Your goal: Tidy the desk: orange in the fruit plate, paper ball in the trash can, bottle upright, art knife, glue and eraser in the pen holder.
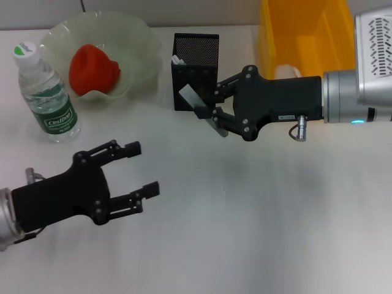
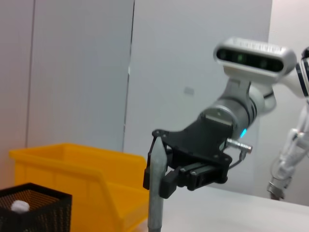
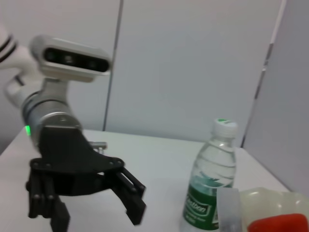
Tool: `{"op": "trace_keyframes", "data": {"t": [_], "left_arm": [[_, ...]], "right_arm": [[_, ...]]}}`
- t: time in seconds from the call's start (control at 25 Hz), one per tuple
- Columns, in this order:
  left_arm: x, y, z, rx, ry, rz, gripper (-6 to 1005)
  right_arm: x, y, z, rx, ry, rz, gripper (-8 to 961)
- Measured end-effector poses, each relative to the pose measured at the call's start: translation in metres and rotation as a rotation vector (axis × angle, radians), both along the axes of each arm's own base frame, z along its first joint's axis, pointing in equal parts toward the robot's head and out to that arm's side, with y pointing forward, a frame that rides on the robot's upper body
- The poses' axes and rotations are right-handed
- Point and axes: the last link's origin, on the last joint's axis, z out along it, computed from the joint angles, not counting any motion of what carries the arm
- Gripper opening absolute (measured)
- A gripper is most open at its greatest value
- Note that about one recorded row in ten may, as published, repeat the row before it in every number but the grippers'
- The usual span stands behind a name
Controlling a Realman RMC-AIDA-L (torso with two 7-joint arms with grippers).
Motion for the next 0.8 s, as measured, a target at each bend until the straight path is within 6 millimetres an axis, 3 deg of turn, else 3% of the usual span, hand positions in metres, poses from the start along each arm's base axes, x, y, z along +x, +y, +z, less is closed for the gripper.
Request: {"op": "trace_keyframes", "data": {"t": [0.8], "left_arm": [[-0.015,-0.011,0.001,0.096,0.045,-0.003,801]], "right_arm": [[0.002,0.002,-0.001,0.083,0.13,-0.036,133]]}}
